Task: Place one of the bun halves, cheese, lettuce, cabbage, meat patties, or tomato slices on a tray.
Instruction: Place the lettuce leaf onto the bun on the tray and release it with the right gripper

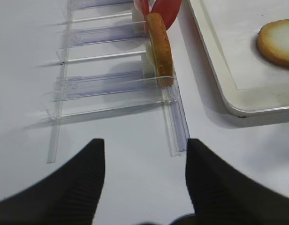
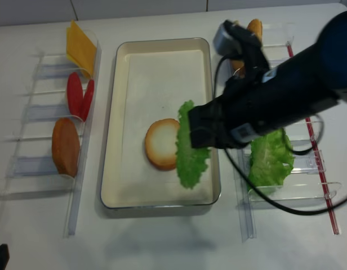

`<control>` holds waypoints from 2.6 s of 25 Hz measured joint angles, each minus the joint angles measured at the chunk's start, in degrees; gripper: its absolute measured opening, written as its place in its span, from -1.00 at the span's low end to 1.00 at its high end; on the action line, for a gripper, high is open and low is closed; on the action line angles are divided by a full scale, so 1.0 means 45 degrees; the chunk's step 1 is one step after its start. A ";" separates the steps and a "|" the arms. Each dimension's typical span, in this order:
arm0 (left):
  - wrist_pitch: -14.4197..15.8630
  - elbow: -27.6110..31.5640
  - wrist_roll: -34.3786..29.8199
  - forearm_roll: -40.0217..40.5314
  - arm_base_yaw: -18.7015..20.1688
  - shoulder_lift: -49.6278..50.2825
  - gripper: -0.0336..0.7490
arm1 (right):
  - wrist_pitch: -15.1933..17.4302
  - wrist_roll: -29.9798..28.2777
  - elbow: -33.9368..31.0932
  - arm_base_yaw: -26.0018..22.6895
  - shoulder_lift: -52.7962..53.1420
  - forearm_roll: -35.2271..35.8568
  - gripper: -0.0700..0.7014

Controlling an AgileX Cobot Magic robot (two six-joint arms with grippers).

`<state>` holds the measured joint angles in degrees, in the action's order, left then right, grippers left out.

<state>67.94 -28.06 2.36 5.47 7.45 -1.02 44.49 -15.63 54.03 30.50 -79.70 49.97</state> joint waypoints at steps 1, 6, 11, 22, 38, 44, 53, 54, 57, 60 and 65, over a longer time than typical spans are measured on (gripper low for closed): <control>0.0000 0.0000 0.0000 0.0000 0.0000 0.0000 0.00 | -0.0119 -0.0271 0.0176 0.0119 -0.0369 0.0216 -0.68; 0.0000 0.0000 0.0000 0.0000 0.0000 0.0000 0.00 | -0.0141 -0.0958 0.1712 0.0290 -0.2231 0.0854 -0.68; 0.0000 0.0000 0.0000 0.0000 0.0000 0.0000 0.00 | 0.0481 -0.1713 0.3057 0.0290 -0.3707 0.2204 -0.68; 0.0000 0.0000 0.0000 0.0000 0.0000 0.0000 0.00 | 0.0778 -0.2262 0.4030 0.0308 -0.5991 0.2638 -0.68; 0.0000 0.0000 0.0000 0.0000 0.0000 0.0000 0.00 | 0.0127 -0.0981 0.4040 0.0308 -0.6497 -0.0504 -0.68; 0.0000 0.0000 0.0000 0.0000 0.0000 0.0000 0.00 | -0.0320 -0.0776 0.4059 0.0308 -0.6497 -0.0507 -0.68; 0.0000 0.0000 0.0000 0.0009 0.0000 0.0000 0.00 | -0.0523 -0.0165 0.4090 0.0197 -0.6497 -0.1473 -0.68; 0.0000 0.0000 0.0000 0.0009 0.0000 0.0000 0.00 | -0.0523 -0.0076 0.4121 0.0200 -0.6497 -0.1573 -0.68; 0.0000 0.0000 0.0000 0.0009 0.0000 0.0000 0.00 | -0.0523 0.0036 0.4127 0.0200 -0.6497 -0.1774 -0.68; 0.0000 0.0000 0.0000 0.0009 0.0000 0.0000 0.00 | -0.0523 0.0122 0.4147 0.0200 -0.6497 -0.1850 -0.68; 0.0000 0.0000 0.0000 0.0009 0.0000 0.0000 0.00 | -0.0277 0.0139 0.4147 0.0200 -0.6497 -0.1850 -0.68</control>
<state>67.94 -28.06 2.36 5.51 7.45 -1.02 43.25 -15.01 72.70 31.40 -108.94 41.65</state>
